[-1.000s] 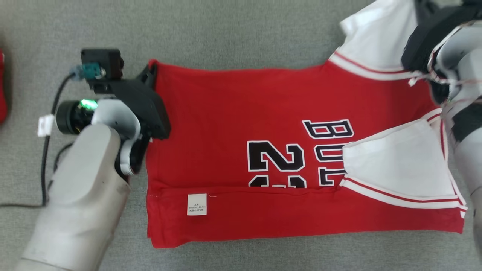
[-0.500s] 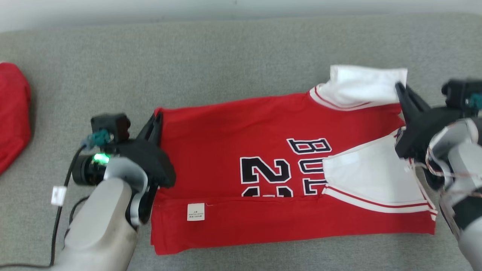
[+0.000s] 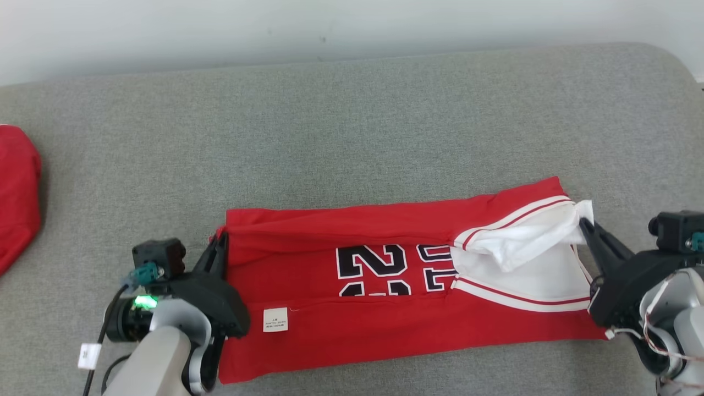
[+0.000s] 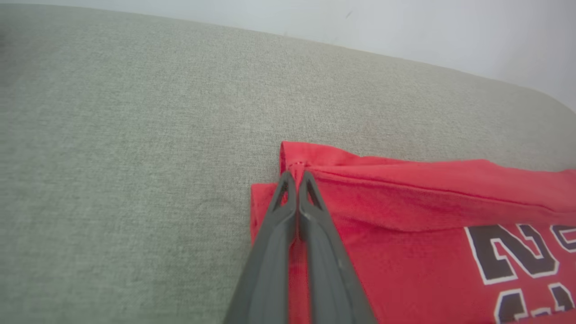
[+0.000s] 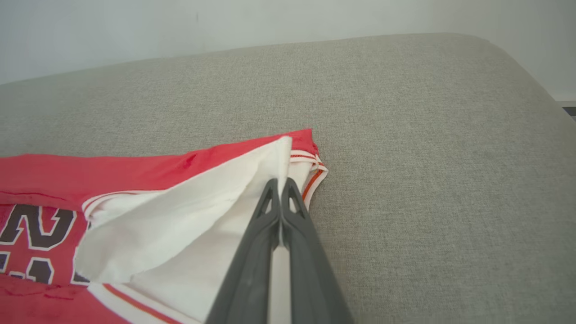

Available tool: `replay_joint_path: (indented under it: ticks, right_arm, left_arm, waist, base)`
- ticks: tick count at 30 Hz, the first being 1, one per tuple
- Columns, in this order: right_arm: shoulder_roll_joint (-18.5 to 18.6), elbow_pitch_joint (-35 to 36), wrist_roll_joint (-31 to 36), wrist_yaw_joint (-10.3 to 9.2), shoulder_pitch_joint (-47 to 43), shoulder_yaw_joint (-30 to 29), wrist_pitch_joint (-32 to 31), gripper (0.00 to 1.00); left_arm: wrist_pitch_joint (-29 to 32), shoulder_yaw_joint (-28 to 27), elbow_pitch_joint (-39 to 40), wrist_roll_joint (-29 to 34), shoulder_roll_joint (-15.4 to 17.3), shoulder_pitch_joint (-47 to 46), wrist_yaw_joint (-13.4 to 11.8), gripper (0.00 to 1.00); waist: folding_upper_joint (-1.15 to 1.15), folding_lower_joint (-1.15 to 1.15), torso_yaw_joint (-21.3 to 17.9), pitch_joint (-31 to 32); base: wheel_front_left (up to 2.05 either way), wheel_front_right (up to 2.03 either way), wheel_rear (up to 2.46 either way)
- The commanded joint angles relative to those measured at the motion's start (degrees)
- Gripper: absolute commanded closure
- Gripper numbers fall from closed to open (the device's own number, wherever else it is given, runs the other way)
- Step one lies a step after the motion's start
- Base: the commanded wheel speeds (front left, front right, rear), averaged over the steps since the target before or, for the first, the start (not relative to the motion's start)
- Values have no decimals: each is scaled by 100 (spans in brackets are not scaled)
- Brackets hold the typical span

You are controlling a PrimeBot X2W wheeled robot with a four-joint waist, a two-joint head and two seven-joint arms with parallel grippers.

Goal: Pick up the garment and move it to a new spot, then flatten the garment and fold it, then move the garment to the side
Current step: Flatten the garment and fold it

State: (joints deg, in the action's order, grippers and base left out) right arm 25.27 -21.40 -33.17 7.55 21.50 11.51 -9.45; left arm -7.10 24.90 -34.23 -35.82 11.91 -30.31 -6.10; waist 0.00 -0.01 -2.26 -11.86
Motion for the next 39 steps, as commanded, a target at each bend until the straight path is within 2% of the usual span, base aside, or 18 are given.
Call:
replay_joint_path:
  ticks: [1,13,14,15,16,17,18,26,28,33,39]
  right_arm:
    - [-82,235,135,-13,-253,-160,-110,100]
    - [-521,1175,713,-13,-1237,-839,-772,100]
    - [-551,1223,759,-13,-1313,-866,-836,100]
    - [-583,1263,799,-14,-1383,-892,-895,100]
    - [-623,1306,835,-13,-1437,-918,-939,100]
    - [-651,1332,884,-13,-1489,-918,-994,75]
    - [-680,1367,913,-13,-1532,-936,-1031,0]
    - [-838,1566,1007,-13,-1762,-1101,-1179,0]
    - [-848,1607,1031,-13,-1788,-1171,-1199,0]
    - [-871,1538,1025,-13,-1650,-1299,-1295,0]
    - [-854,1047,1052,-13,-1331,-1488,-1520,0]
  left_arm:
    - [-66,-31,36,-86,4,178,-63,100]
    - [-154,33,240,-148,-1,735,-157,100]
    - [-165,38,252,-143,6,768,-162,91]
    - [-176,44,268,-146,9,797,-161,69]
    - [-219,47,290,-147,10,826,-146,0]
    - [-283,66,313,-112,22,857,-102,0]
    - [-341,66,319,-106,20,894,-102,0]
    - [-798,-206,736,48,-27,1423,4,0]
    - [-812,-483,1131,266,-49,1590,-5,0]
    - [-802,-1177,2138,973,-243,2353,174,0]
    - [-804,-1892,2690,1600,-523,2980,532,0]
  waist:
    - [0,1,-1,22]
    - [0,1,79,218]
    - [0,1,78,234]
    - [0,1,76,246]
    - [0,1,72,259]
    - [0,1,67,283]
    - [0,1,63,300]
    - [0,1,40,587]
    - [0,1,53,651]
    - [0,1,101,790]
    - [0,1,251,813]
  base:
    - [0,0,0]
    - [0,0,0]
    - [0,0,0]
    - [0,0,0]
    - [0,0,0]
    - [0,0,0]
    - [0,0,0]
    - [0,0,0]
    - [0,0,0]
    - [0,0,0]
    - [0,0,0]
